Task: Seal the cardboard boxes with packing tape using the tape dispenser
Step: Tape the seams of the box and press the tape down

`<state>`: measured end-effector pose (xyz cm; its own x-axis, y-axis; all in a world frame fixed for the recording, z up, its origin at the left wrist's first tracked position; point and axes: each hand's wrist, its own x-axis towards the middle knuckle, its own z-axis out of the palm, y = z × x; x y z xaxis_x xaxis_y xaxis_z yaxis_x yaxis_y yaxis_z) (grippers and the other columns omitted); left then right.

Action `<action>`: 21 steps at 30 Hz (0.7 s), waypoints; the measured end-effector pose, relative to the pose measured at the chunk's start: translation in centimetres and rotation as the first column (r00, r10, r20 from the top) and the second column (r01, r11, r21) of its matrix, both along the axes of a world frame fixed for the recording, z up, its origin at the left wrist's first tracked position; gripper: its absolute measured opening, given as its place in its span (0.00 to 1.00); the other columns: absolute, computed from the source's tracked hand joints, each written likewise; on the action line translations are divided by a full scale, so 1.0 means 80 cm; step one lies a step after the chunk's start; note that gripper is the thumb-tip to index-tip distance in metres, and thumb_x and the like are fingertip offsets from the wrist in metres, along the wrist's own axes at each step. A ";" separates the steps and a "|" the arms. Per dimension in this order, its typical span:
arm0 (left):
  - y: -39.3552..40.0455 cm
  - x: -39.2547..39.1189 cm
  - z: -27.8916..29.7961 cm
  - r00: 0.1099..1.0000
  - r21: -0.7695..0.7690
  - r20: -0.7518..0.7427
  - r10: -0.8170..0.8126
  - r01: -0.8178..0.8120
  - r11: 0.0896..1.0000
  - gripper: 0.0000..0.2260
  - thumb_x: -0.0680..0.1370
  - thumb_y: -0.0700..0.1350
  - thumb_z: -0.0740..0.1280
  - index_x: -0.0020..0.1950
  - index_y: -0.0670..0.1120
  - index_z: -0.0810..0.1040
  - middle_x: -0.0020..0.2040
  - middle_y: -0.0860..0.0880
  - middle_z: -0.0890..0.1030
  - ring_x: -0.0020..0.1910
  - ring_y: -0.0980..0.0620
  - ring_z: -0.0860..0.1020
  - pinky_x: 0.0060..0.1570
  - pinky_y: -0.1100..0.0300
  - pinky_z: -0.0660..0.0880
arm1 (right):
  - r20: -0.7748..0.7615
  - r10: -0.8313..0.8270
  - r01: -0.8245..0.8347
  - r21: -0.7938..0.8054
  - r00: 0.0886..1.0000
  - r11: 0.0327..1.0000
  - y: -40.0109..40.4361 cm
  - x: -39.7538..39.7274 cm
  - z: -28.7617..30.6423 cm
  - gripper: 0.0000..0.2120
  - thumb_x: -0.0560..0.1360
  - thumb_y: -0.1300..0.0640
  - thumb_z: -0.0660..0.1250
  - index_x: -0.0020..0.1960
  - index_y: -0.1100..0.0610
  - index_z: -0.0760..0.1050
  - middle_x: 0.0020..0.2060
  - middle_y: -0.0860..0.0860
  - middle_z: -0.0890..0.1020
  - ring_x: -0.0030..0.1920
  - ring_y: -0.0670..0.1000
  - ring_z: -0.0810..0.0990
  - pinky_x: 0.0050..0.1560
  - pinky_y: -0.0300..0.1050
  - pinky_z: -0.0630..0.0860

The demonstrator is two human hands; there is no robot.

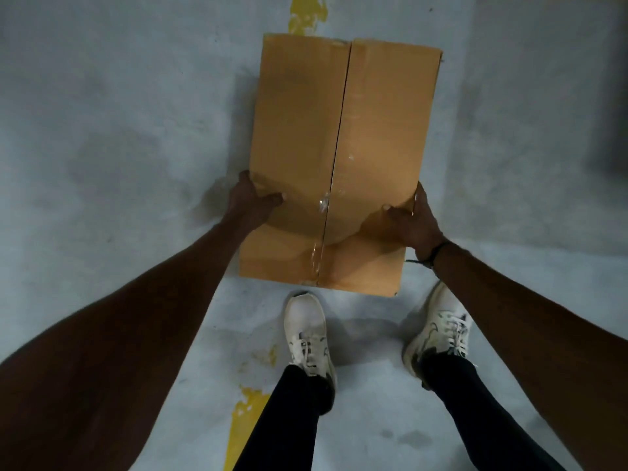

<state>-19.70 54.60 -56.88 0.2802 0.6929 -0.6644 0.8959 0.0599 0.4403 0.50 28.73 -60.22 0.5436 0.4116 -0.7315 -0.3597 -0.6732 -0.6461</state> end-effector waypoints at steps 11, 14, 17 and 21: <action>-0.028 0.009 0.194 0.997 0.025 0.054 -0.055 0.054 0.998 0.39 0.70 0.53 0.81 0.75 0.41 0.68 0.66 0.39 0.79 0.64 0.39 0.78 0.60 0.51 0.76 | 0.003 0.024 -0.024 0.008 1.000 1.000 -0.050 0.007 0.198 0.36 0.70 0.37 0.73 0.75 0.36 0.65 0.64 0.46 0.82 0.64 0.54 0.81 0.66 0.61 0.78; -0.029 0.029 0.294 0.993 0.052 0.080 -0.083 0.079 0.995 0.42 0.73 0.53 0.79 0.79 0.41 0.63 0.70 0.37 0.74 0.68 0.38 0.74 0.63 0.51 0.72 | 0.080 0.046 -0.051 0.055 0.996 0.997 -0.044 0.026 0.293 0.31 0.78 0.50 0.72 0.78 0.45 0.64 0.66 0.52 0.81 0.66 0.58 0.80 0.67 0.62 0.77; -0.028 0.049 0.406 0.989 0.080 0.127 -0.076 0.067 0.995 0.42 0.73 0.54 0.78 0.80 0.42 0.61 0.71 0.37 0.71 0.69 0.38 0.73 0.63 0.50 0.71 | 0.086 0.037 -0.039 0.027 0.996 0.999 -0.034 0.054 0.397 0.39 0.73 0.37 0.74 0.79 0.39 0.61 0.69 0.46 0.78 0.67 0.55 0.78 0.69 0.62 0.75; -0.031 0.075 0.552 0.970 0.133 0.227 -0.086 0.057 0.990 0.41 0.73 0.55 0.78 0.80 0.43 0.62 0.70 0.39 0.71 0.68 0.40 0.73 0.59 0.55 0.69 | 0.127 -0.002 -0.008 0.083 0.992 0.997 -0.042 0.090 0.538 0.43 0.67 0.28 0.73 0.78 0.34 0.59 0.72 0.43 0.75 0.69 0.54 0.77 0.70 0.63 0.74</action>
<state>-13.73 52.10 -12.69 0.4682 0.7385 -0.4852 0.7683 -0.0690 0.6364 7.69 25.40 -17.15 0.6286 0.4697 -0.6199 -0.2691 -0.6164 -0.7400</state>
